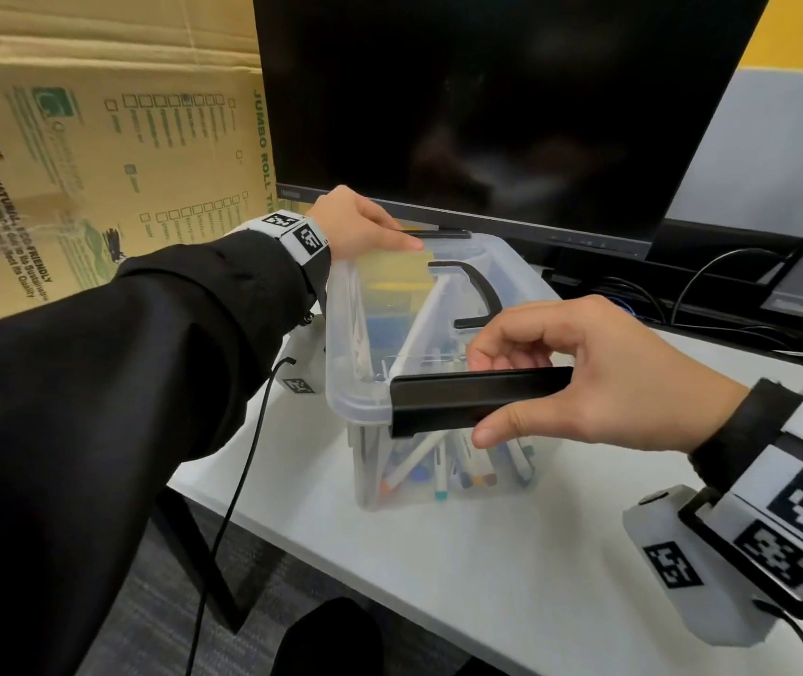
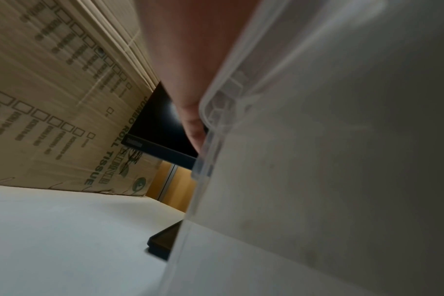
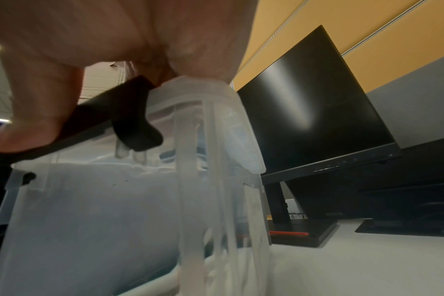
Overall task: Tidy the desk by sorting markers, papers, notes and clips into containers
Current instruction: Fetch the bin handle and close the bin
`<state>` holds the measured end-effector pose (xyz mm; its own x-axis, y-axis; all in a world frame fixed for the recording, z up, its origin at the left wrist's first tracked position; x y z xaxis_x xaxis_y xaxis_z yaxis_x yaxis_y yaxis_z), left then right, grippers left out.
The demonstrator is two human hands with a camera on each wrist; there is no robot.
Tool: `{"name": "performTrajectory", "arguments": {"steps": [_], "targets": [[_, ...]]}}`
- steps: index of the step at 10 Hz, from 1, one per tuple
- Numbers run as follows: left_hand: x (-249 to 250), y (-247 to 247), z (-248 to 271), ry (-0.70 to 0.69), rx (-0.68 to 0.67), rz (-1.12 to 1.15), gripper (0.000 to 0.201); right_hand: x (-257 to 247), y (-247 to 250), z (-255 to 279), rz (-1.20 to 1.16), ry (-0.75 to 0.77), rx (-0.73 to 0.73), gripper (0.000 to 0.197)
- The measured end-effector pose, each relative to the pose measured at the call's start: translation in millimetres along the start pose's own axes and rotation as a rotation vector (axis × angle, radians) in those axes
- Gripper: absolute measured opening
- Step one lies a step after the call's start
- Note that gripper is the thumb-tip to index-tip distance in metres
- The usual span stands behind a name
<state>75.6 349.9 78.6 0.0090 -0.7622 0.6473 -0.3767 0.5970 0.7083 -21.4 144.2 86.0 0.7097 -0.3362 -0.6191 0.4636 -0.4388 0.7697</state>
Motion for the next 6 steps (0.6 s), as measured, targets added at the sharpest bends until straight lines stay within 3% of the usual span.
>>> {"name": "performTrajectory", "arguments": {"steps": [3,5,6], "targets": [[29.7,-10.2,8.3,-0.198,-0.095,-0.308,0.037,1.4,8.9,8.9,-0.102,-0.037,0.141,0.036],[62.2,-0.4,28.2,-0.4,-0.101,-0.376,0.025,-39.3,50.2,74.5,0.095,0.158,0.563,0.046],[95.1,24.2,53.5,-0.53,-0.014,-0.283,0.019,-56.1,63.6,42.4,0.146,0.199,0.489,0.062]]}}
Point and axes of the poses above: each hand's wrist, its own z-axis away from the middle knuckle, its own y-axis out of the back of the hand, x = y × z, the point moved 10 cm from there along -z, towards the middle knuckle, and after that the axes turned 9 degrees about -y, right-handed, at the moved point
